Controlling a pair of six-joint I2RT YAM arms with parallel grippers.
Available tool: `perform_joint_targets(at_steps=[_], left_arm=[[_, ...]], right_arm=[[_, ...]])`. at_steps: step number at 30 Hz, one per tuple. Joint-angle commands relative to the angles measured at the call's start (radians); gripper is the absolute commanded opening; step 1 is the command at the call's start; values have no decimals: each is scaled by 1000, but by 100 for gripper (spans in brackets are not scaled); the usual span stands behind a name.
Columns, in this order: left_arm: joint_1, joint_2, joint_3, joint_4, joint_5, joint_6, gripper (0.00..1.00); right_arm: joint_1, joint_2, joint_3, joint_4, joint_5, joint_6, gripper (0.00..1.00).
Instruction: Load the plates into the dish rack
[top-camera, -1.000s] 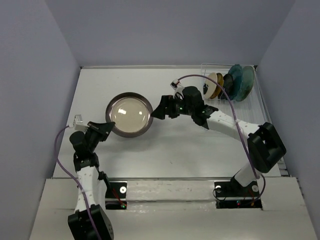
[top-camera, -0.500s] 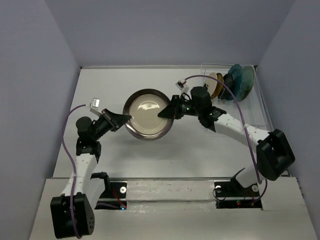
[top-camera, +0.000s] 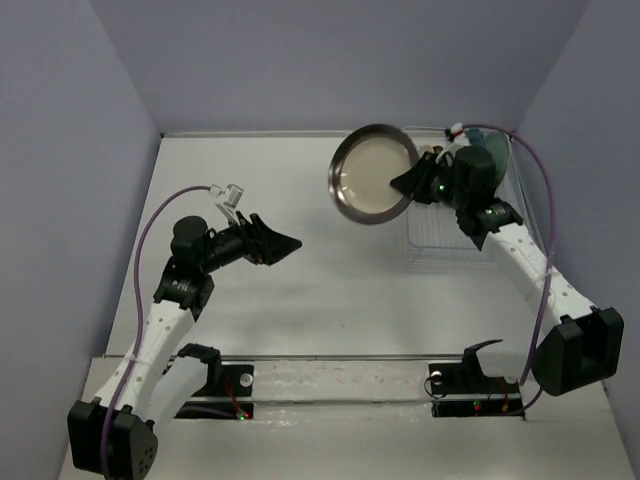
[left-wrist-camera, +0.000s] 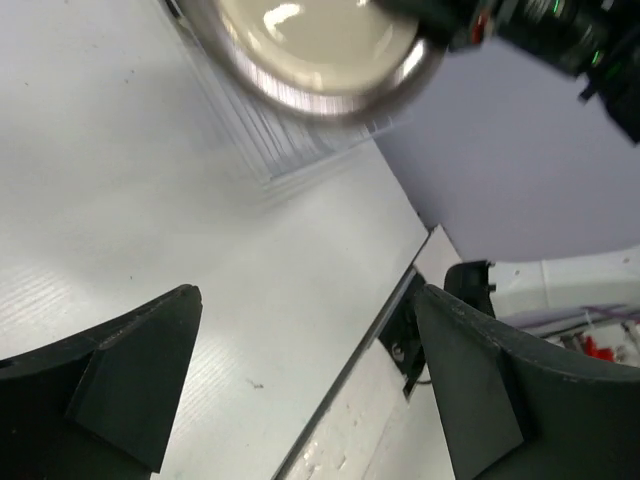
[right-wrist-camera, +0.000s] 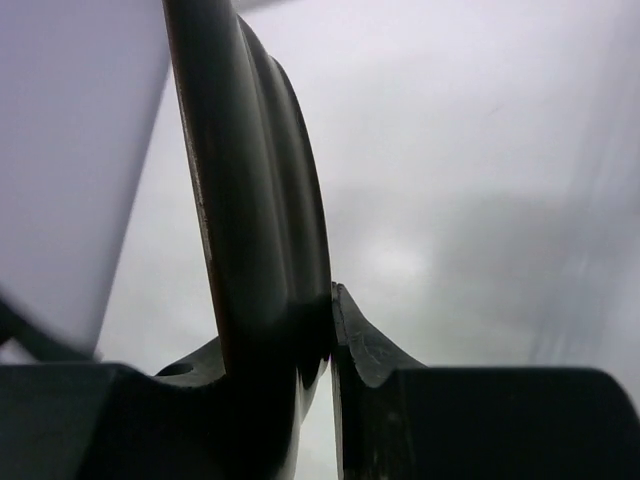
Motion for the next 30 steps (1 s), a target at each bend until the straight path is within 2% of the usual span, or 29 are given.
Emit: perform_joint_targets(at_steps=[1,2,6,7,13,22,25,30], left_arm=[[-125,-48,54,-145,-54,173,99],[-145,-59,54,-161,-62,187,99],[-243,-140,65,-205,-117,271,99],[-275,-160,79,-242,-149,297,99],[-322,-165,94,-269,-145,319,99],[-371,-175,108,-311,-195,339,99],[-382,-168,111,-316,-197,342,99],[-383,-154,116,-325,-205,345,99]], right_arm=[[-194,-57,241,27,288,-113,7],[-217,-51,264,15,399,-136,7],[-357,25,379,18,594,-225,7],[-441,71,419,48,656,-243,7],[-550,177,483,113,802,-372,7],[-626,239,505,209,845,-550,7],[-635,260,530,205,763,-603,7],[-635,282,589,199,726,-602,7]])
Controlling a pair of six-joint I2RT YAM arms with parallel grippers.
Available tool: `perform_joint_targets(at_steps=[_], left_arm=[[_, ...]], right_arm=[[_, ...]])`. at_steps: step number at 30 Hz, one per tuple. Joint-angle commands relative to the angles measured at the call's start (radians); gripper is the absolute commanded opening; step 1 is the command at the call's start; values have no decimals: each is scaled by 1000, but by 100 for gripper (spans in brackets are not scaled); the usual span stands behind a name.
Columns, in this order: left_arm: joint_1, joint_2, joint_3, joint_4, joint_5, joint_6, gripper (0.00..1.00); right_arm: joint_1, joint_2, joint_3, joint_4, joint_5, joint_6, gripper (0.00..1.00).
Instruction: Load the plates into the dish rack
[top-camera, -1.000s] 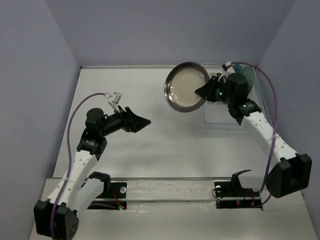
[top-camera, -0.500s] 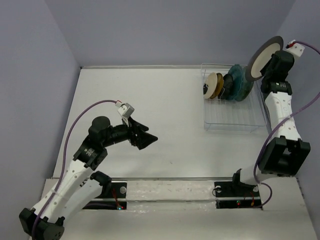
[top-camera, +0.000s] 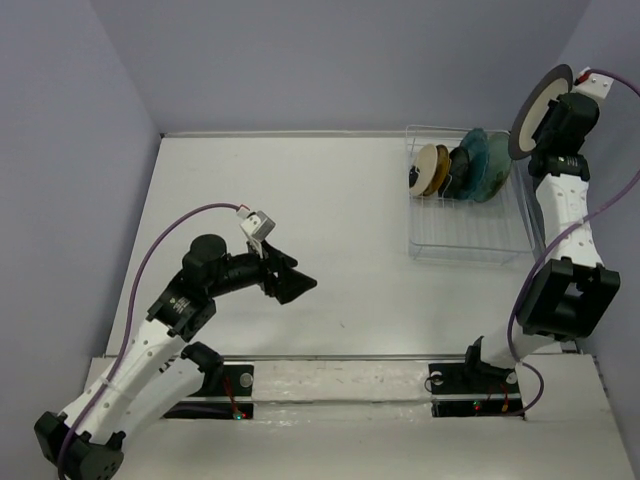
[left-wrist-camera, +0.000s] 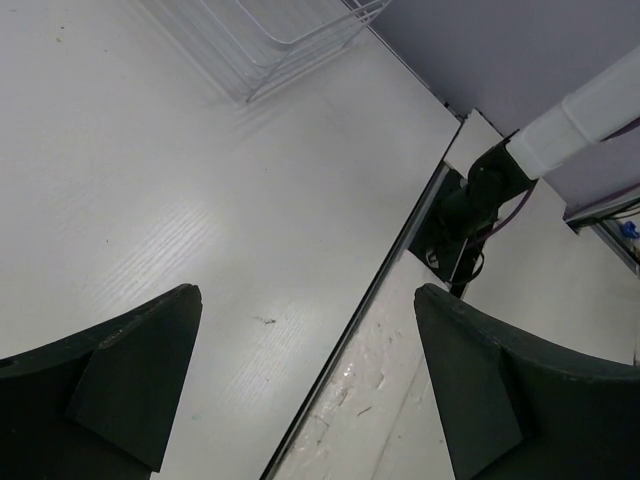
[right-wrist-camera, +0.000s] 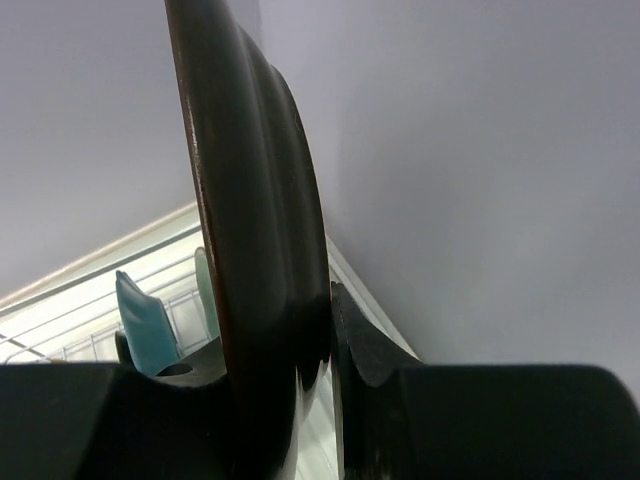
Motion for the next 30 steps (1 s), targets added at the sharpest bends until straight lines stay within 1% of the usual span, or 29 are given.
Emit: perform_joint_targets(at_steps=[1,4,7,10,16,20,23,30], left_arm=[[-6,12,54,2,-5,19,99],[-6,18,57,-1,-12,19,99],[-6,21,57,-2,-19,22,99],[-6,21,59,-4,-24,24,99],[-8,23,62,-10,-30,28,99],[-6,17,62,-11,-42,28,99],[-6,17,65,-14,-48,30,99],[-6,17,66,-16,-61,33,99]], right_arm=[[-27,-13,164,186,21,-56,7],[-27,0,230,176,32,-57,7],[-36,13,251,169,82,-108,7],[-36,10,225,176,84,-154,7],[-36,4,88,197,-46,-188,7],[-36,21,54,189,-91,-218,7],[-36,35,36,170,-128,-222,7],[-36,59,-44,169,-162,-216,7]])
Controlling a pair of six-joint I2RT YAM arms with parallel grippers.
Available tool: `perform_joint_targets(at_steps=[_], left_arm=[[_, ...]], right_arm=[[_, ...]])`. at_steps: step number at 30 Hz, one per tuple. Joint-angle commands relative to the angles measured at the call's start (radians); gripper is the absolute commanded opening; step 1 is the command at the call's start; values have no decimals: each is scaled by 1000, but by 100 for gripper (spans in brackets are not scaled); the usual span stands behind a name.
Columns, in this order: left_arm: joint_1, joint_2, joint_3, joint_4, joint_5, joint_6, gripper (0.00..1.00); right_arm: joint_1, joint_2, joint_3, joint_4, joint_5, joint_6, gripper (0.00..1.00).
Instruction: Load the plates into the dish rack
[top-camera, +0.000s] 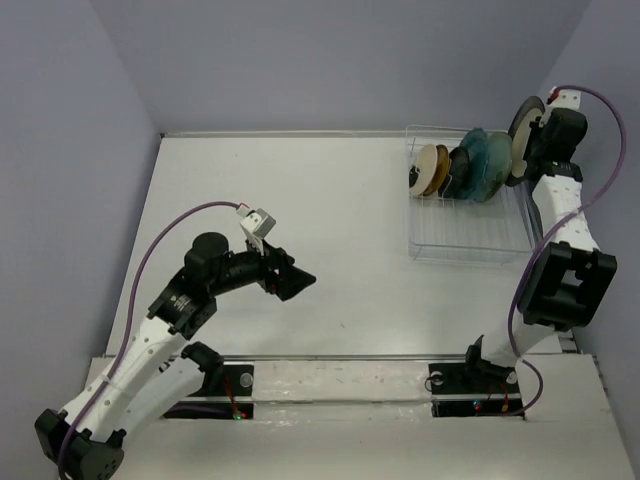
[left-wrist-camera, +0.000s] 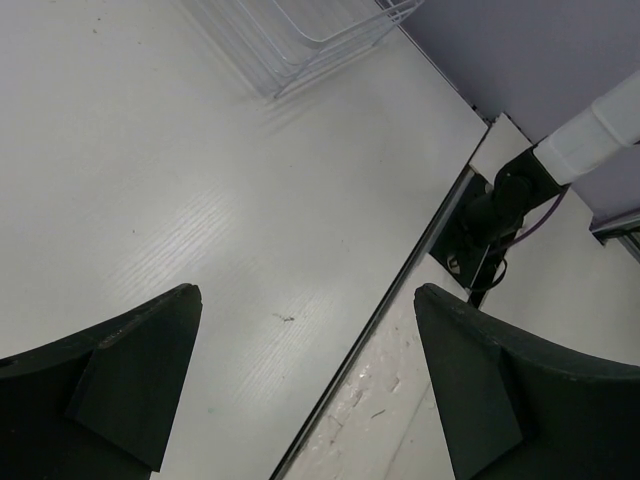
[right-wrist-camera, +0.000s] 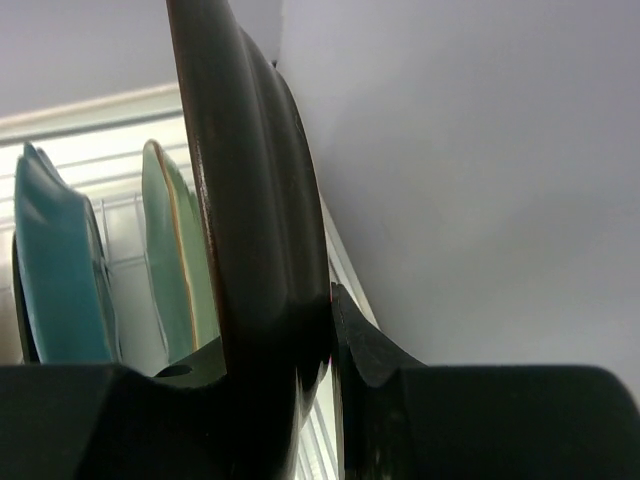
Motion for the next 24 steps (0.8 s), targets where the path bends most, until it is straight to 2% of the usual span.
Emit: perform_joint_targets(at_steps=[1,17,20,24], left_arm=[[-6,-7,49,19,-4,18,99],[6,-7,49,16,-30,17,99],[22,-13,50,19,-36,18,99],[51,-24,50,33,-33,17,99]], right_arm=[[-6,-17,-10,193,-37,-4,7],[-6,55,-133,201,-91,-14,7],[-6,71,-136,201,-82,2,18],[-6,83,-130,186,-101,31,39]])
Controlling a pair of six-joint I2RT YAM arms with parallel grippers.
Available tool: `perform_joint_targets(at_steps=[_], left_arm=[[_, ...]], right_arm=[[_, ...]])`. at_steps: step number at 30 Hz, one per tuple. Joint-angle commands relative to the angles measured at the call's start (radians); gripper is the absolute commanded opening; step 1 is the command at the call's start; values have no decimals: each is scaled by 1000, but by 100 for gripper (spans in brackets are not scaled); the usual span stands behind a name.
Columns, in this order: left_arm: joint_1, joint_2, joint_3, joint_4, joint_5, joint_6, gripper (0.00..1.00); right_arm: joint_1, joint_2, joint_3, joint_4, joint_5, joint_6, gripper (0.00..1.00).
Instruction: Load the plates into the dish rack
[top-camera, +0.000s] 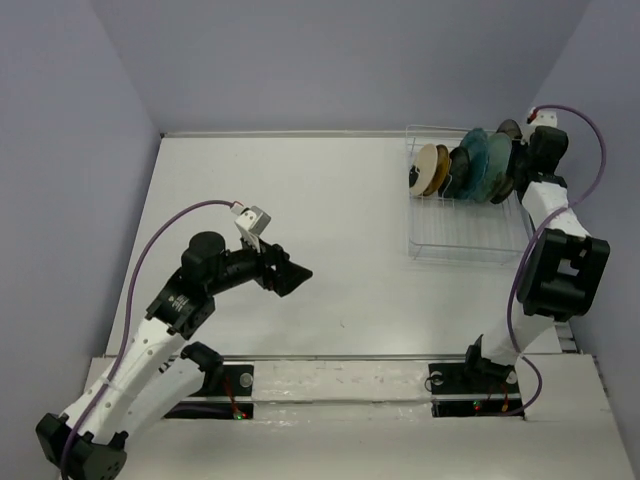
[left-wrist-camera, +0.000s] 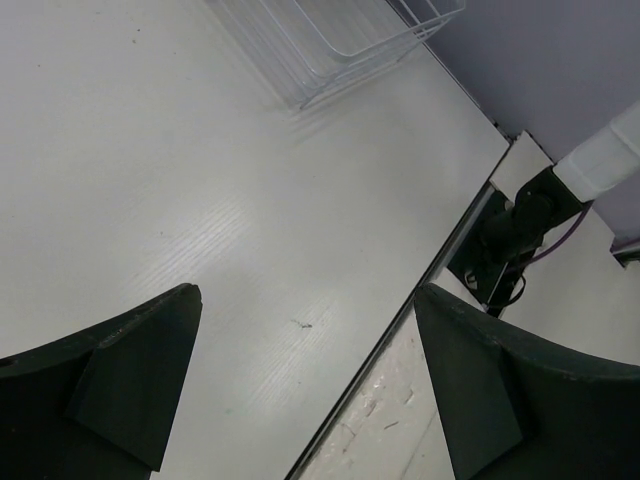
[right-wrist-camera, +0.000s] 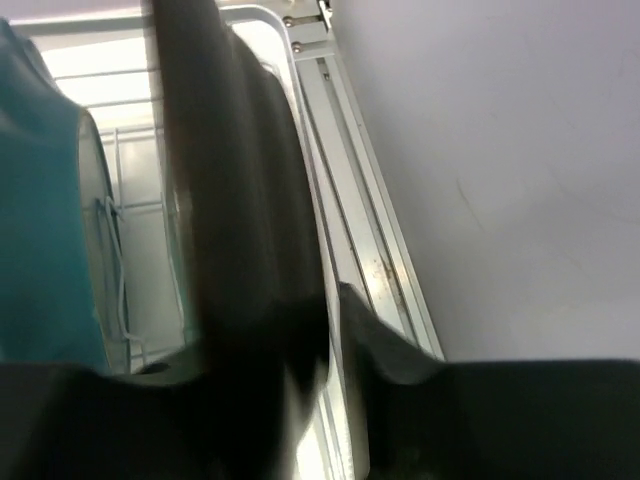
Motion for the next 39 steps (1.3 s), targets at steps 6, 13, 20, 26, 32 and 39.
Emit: perform_joint_targets(at_steps=[6,13,20,26,32,39], left_arm=[[73,-35,43,58,-7,1,99],[98,-90,49,97,-93,-31,99],[98,-104,113,104,-168,-48,99],[98,-102,237,97,-263,-22,99],[99,-131,345,97,-457,-2,99],[98,-217,356,166,-626,-2,99]], right_arm=[[-6,-21,24,90,95,116,71],[-6,-91,96,3,311,263,82],[-6,-235,73,-48,468,513,92],[-6,-442,-52,-57,324,840,100],[-6,-636,-175,-3,39,949,100],[-6,-833,-263,12,-234,978,100]])
